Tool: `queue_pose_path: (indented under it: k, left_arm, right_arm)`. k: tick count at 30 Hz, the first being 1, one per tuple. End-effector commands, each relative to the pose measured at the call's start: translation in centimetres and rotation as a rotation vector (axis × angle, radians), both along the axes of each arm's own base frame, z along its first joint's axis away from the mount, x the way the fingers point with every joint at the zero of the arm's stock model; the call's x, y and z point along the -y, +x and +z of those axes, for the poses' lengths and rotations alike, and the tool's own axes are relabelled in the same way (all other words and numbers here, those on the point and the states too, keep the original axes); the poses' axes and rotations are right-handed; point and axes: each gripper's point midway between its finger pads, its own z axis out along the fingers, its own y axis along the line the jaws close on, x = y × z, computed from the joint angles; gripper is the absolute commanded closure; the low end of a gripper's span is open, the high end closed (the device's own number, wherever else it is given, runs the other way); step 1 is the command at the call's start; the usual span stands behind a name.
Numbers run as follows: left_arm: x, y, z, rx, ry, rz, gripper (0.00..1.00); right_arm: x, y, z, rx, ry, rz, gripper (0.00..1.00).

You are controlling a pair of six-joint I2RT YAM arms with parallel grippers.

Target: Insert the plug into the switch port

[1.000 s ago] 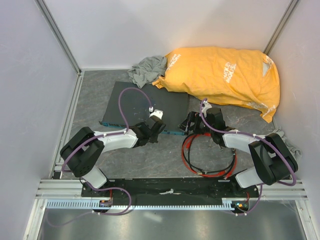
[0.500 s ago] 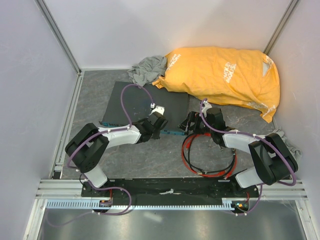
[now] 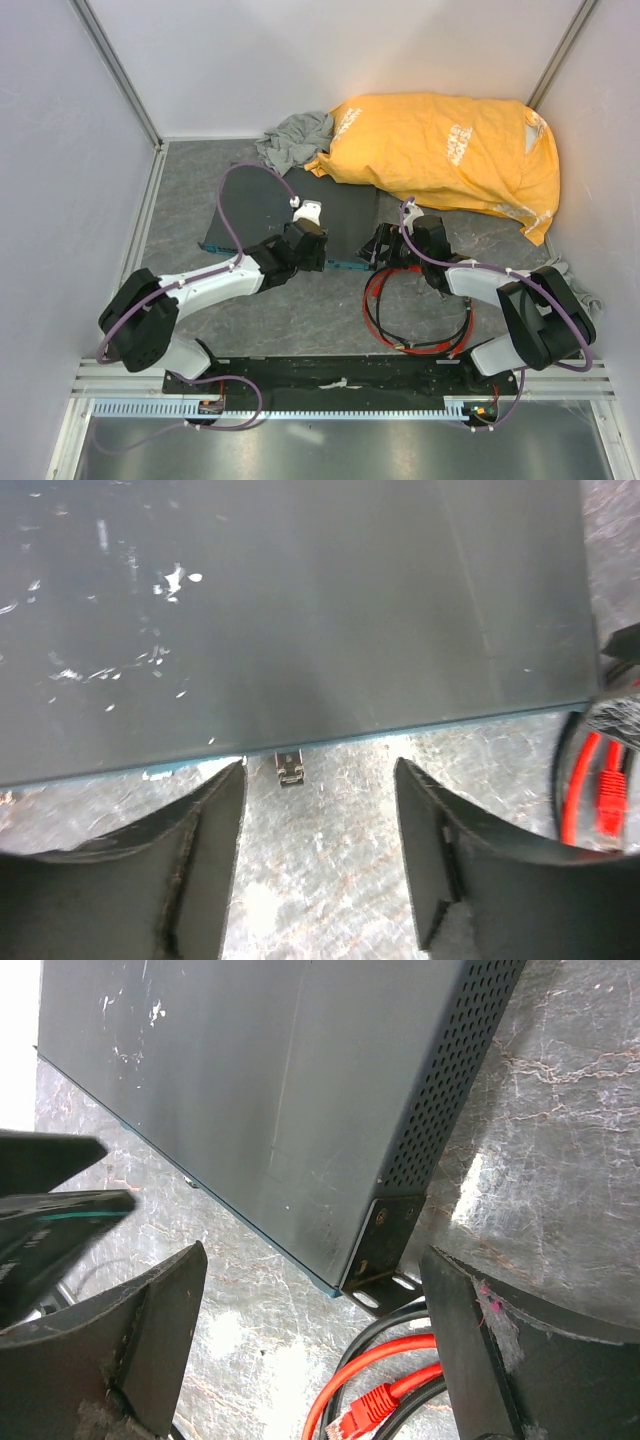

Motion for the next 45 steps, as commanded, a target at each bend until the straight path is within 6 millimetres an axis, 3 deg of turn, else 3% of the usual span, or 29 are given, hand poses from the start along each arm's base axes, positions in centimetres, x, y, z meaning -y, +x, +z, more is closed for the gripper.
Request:
queue_pose_path:
  k: [1,3,4,7,8,19,28,33,37,40,42,45]
  left_arm:
    - [-1.2,-2.1,-1.2,-0.070,-0.004,0.051,0.56]
    - [-1.1,-2.7,-2.1,-0.104,-0.002,0.044,0.69]
    - [-1.1,-2.8,-2.8,-0.121,0.006,0.047,0.80]
    - [-0.8,-2.8,-3.6,-0.141,0.014,0.048,0.97]
    - [-0.8,-2.7,-4.2,-0.149,0.027,0.050,0.99]
    - [-0.6,0.0,-7.2,-0.140,0.093,0.085,0.98]
    - [-1.4,3.9,-5.7,-0.028,0.079,0.123,0.99]
    - [-0.2,5.6,-3.4,0.082,0.083,0.029,0.98]
    - [0.6,5.4,-1.7,0.110,0.053,-0.014,0.98]
    - [0.9,4.0,-0.9,0.095,-0.003,-0.035,0.99]
    - [0.8,2.6,-0.9,0.062,-0.032,-0.033,0.98]
    - [-0.7,0.3,-2.7,-0.045,0.002,-0.010,0.99]
  right_arm:
    - [-0.3,0.3,0.6,0.035,0.024,0.009,0.05]
    - [-0.4,0.2,0.6,0.031,0.026,0.010,0.05]
    - [-0.4,0.2,0.5,0.028,0.029,0.012,0.05]
    - [-0.4,0.2,0.5,0.029,0.027,0.013,0.05]
    - [-0.3,0.2,0.6,0.030,0.027,0.010,0.05]
    - [-0.3,0.2,0.3,0.028,0.016,0.010,0.05]
    - [-0.3,0.3,-0.1,0.022,0.008,0.011,0.05]
    - [-0.4,0.4,0.2,0.036,0.012,0.019,0.05]
    - [-0.3,0.4,0.1,0.040,0.004,0.023,0.05]
    - [-0.3,0.5,0.3,0.042,0.002,0.023,0.05]
    - [-0.3,0.4,0.1,0.039,-0.009,0.028,0.05]
    - [-0.2,0.6,0.3,0.046,-0.018,0.026,0.05]
